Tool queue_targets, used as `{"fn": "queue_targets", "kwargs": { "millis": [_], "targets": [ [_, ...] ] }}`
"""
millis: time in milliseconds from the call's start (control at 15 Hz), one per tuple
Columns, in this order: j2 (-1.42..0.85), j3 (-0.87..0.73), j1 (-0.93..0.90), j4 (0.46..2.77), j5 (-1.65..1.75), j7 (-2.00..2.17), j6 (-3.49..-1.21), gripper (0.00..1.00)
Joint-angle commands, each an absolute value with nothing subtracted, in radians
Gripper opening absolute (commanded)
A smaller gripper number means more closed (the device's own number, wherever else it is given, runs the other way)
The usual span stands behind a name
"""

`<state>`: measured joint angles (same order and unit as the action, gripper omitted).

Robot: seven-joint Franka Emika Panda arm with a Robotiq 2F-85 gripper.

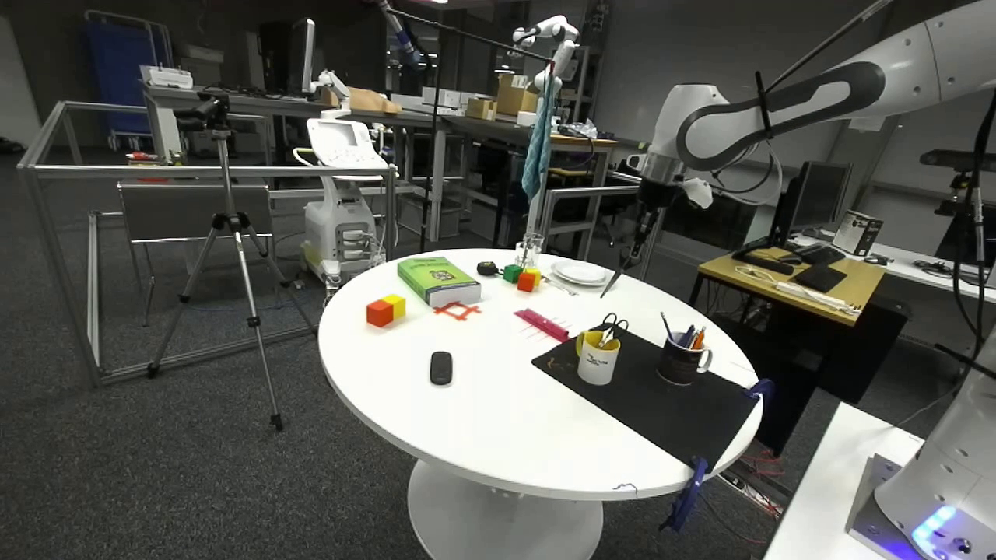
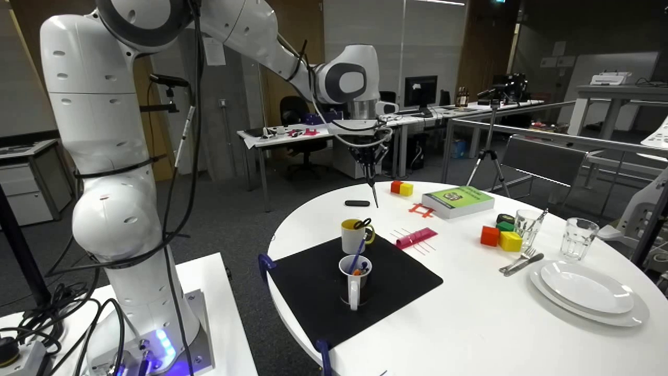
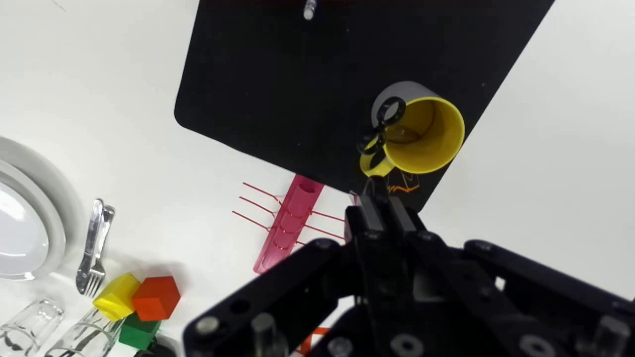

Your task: Move the scissors from the right cup to the left cup

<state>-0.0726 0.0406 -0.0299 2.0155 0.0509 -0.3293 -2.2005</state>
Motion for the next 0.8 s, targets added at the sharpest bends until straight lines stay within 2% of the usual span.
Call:
{"fn": "queue_targets", "kwargs": {
  "millis": [0, 733],
  "targets": [
    [-0.082, 0.046, -0.035, 1.992, 0.008, -0.210, -2.224, 0.02],
    [-0.095, 0.048, -0.042, 2.004, -0.108, 0.047, -2.253, 0.02]
  ]
}}
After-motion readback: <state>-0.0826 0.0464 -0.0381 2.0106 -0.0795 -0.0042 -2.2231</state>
